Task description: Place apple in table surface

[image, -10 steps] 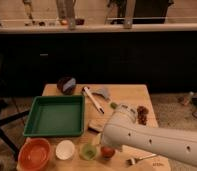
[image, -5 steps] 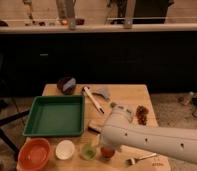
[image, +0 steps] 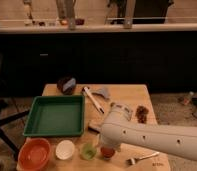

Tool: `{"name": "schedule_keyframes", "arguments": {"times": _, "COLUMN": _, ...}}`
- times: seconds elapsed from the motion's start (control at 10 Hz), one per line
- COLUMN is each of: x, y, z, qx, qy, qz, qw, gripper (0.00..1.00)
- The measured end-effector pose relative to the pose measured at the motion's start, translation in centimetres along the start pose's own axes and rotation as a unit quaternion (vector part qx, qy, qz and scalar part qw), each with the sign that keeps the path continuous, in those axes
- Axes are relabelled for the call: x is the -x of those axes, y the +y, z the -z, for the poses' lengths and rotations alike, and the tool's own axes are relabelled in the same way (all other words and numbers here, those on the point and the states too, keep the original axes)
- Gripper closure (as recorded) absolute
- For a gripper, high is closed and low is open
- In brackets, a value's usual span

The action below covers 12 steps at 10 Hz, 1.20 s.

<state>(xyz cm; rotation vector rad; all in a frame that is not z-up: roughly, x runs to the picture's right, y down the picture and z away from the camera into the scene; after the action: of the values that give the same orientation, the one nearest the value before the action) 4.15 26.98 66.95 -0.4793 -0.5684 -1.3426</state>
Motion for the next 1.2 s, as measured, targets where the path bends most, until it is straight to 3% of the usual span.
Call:
{"name": "schedule_keyframes", "arguments": {"times": 0.2, "x": 0.07, "y": 0.15, "z": -0.11, "qx": 0.002, "qy": -0.003, "qz": 0.003, "qw": 1.0000, "gripper": 0.63}}
{"name": "schedule_keyframes", "arguments": {"times": 0.6, "x": 0.17, "y": 0.16, "z": -0.19, "qx": 0.004, "qy": -0.005, "qz": 0.008, "qw": 0.9999, "gripper": 0.99}}
{"name": "schedule_keyframes", "arguments": {"times": 1.2, "x": 0.50, "y": 0.73, "z": 0.36, "qx": 0.007, "qy": 0.001, "qz": 0.008, "qw": 0.9999, "gripper": 1.00}}
